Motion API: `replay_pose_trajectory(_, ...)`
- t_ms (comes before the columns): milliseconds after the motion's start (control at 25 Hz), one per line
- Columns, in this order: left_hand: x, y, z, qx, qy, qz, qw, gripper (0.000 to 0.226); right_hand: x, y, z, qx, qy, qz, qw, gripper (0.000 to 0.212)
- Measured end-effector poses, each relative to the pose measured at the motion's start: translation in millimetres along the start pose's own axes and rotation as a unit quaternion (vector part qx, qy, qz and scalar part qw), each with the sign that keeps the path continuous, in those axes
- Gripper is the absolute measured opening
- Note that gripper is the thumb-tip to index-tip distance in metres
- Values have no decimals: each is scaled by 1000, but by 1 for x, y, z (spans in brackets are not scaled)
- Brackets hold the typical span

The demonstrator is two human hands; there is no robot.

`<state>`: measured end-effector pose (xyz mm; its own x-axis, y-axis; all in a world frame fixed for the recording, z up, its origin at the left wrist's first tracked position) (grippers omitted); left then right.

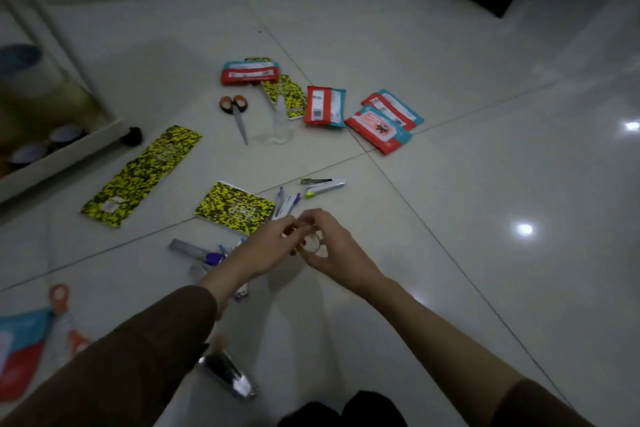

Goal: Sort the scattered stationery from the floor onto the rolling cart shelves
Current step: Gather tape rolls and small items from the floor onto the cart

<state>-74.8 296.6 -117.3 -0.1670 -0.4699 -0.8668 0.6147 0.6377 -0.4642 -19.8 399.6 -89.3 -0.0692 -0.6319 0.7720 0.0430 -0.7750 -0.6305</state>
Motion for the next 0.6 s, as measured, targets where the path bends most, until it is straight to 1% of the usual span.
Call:
replay_pose_trajectory(80, 9, -33, 11, -82, -29, 125, 988, 19, 38, 15, -27, -2, -59, -6, 998, 40)
replay_pose_trajectory(160, 19, -69, 28, -172, -38, 224, 958, 20, 69, 31, -49, 1, -102, -3, 995, 40)
replay_pose_trajectory(240, 33, -104, 51, -247, -36, 280, 927, 20, 98, 54, -67, 23, -144, 8, 989, 41)
replay_pose_trajectory(360, 54, -151, 90, -338, -47, 301, 891, 23, 138, 92, -90, 80, -180, -7, 980, 43)
replay_pose_trajectory(440, 68, -178, 114, -391, -50, 311, 865, 26, 165, 118, -103, 122, -202, -5, 972, 40)
replay_pose_trajectory(520, 81, -206, 137, -440, -52, 302, 844, 29, 196, 145, -115, 157, -240, -1, 958, 31)
replay_pose_trajectory(600, 94, -232, 155, -480, -59, 297, 823, 27, 223, 170, -128, 170, -278, 1, 945, 19)
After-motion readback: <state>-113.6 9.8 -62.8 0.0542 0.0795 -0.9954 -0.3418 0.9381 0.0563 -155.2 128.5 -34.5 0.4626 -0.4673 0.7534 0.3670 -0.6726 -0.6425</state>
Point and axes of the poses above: each hand's wrist, its own z-axis away from the middle knuckle, its own y-axis out of the palm, x = y × z, the point moved 6 cm from there along -z, towards the middle knuckle, and after that the axes turned 7 degrees about y, right-handed, at the moved point
